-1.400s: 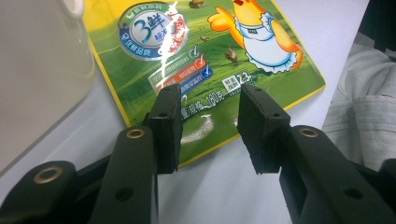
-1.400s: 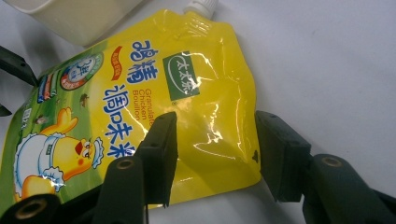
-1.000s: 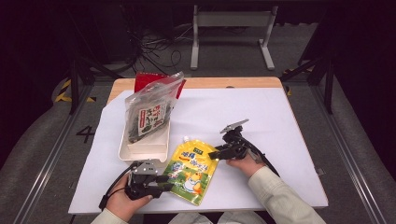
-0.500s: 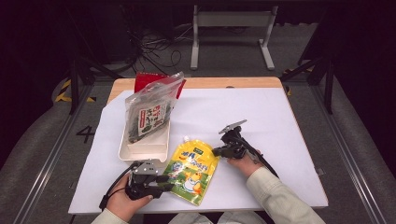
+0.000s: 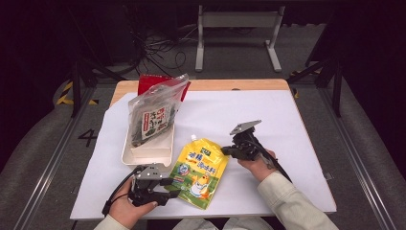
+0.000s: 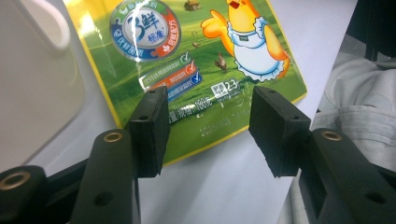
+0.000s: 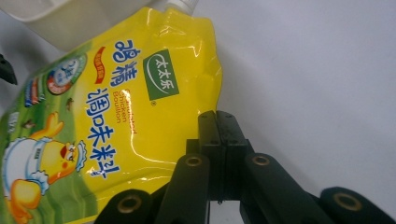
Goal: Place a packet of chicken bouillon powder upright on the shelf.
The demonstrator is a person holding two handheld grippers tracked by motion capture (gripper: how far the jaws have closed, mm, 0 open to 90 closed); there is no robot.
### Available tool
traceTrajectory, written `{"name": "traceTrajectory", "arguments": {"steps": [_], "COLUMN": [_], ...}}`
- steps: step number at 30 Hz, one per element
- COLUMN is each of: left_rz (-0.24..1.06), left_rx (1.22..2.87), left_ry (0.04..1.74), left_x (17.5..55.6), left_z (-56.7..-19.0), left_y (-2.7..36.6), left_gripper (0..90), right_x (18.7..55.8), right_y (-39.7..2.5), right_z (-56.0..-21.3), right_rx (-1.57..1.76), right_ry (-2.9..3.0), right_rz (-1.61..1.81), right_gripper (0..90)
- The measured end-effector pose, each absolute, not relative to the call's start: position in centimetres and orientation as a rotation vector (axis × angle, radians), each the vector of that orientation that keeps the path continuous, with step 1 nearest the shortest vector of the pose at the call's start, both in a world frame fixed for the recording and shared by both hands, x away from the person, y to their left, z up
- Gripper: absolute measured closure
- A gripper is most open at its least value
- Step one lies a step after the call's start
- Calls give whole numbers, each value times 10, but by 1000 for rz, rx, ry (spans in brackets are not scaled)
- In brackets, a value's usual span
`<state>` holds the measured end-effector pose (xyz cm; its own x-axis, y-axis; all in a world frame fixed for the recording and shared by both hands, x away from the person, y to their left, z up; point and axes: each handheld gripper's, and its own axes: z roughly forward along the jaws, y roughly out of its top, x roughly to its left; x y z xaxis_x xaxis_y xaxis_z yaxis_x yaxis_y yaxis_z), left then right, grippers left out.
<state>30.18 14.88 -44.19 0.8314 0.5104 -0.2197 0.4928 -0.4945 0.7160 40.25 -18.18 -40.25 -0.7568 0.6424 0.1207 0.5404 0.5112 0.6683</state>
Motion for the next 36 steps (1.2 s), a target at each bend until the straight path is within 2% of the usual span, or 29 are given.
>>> {"name": "traceTrajectory", "arguments": {"steps": [14, 18, 29, 36], "left_rz": [121, 136, 224, 239], "left_rx": [2102, 2093, 2033, 2029], "left_ry": [672, 659, 639, 614], "left_x": [301, 301, 308, 309], "left_z": [-424, -422, -410, -406], "left_y": [151, 151, 153, 148], "left_gripper": [419, 414, 327, 327], "right_x": [375, 365, 343, 327], "right_y": [-208, -206, -203, -198], "right_z": [-338, -326, -303, -292], "right_rx": [891, 824, 680, 591], "right_ry": [2447, 2435, 2426, 2437], "right_rz": [1210, 1226, 1293, 1342], "right_gripper": [900, 900, 900, 900]}}
